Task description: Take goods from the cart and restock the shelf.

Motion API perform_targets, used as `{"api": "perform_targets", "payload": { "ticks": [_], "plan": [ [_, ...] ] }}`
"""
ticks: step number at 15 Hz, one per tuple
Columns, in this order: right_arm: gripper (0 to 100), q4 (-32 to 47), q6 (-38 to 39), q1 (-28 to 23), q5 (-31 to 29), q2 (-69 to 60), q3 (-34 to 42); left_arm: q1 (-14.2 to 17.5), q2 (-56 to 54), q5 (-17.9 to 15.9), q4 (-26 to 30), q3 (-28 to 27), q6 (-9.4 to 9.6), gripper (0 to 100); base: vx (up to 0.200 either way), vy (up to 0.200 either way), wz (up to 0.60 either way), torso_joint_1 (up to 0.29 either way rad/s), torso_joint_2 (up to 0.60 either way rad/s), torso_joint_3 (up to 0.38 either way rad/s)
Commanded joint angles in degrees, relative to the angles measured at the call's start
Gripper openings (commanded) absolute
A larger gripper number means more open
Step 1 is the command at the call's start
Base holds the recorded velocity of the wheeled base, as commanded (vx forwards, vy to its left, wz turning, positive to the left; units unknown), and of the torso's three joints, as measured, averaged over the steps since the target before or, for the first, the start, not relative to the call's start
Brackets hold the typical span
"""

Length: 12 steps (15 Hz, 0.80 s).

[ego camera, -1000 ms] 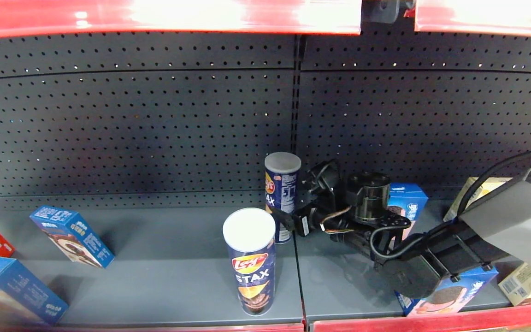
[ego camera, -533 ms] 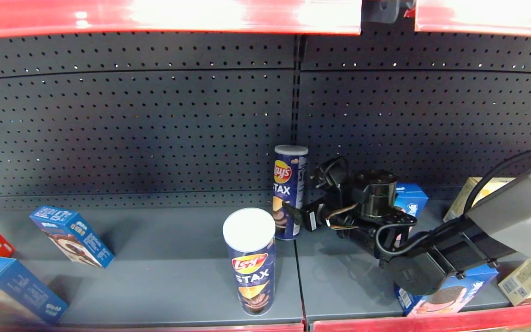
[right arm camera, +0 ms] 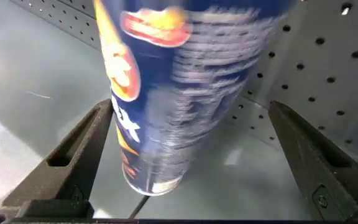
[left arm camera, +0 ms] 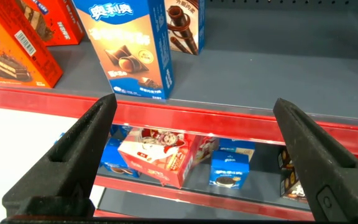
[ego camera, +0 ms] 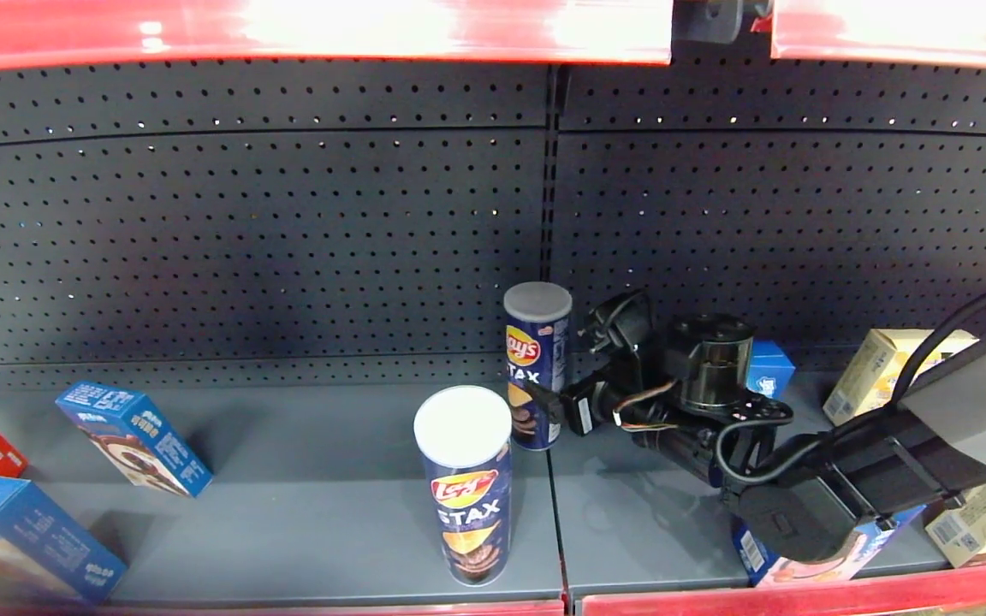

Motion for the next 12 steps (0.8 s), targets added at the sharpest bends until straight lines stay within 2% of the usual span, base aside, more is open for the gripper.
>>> {"api": "perform_targets", "payload": {
  "ticks": [1, 7, 9, 12],
  "plan": [
    [100, 0.09, -0.58, -0.07, 0.03, -1.45, 0.86, 0.03, 0.01, 0.01, 0.02, 0.01, 0.02, 100, 0.000, 0.000, 0.00, 0.000, 0.00, 0.000],
    [100, 0.00, -0.58, -0.16, 0.29, -4.09, 3.23, 0.03, 0.01, 0.01, 0.02, 0.01, -0.07, 100, 0.000, 0.000, 0.00, 0.000, 0.00, 0.000],
    [100, -0.88, -1.20, -0.25, 0.03, -4.97, 8.95, 0.03, 0.01, 0.01, 0.02, 0.01, -0.07, 100, 0.000, 0.000, 0.00, 0.000, 0.00, 0.000],
    [100, -2.11, -1.37, -0.43, -0.41, -4.44, 10.97, 0.03, 0.01, 0.01, 0.02, 0.01, 0.02, 100, 0.000, 0.000, 0.00, 0.000, 0.00, 0.000]
  ]
}}
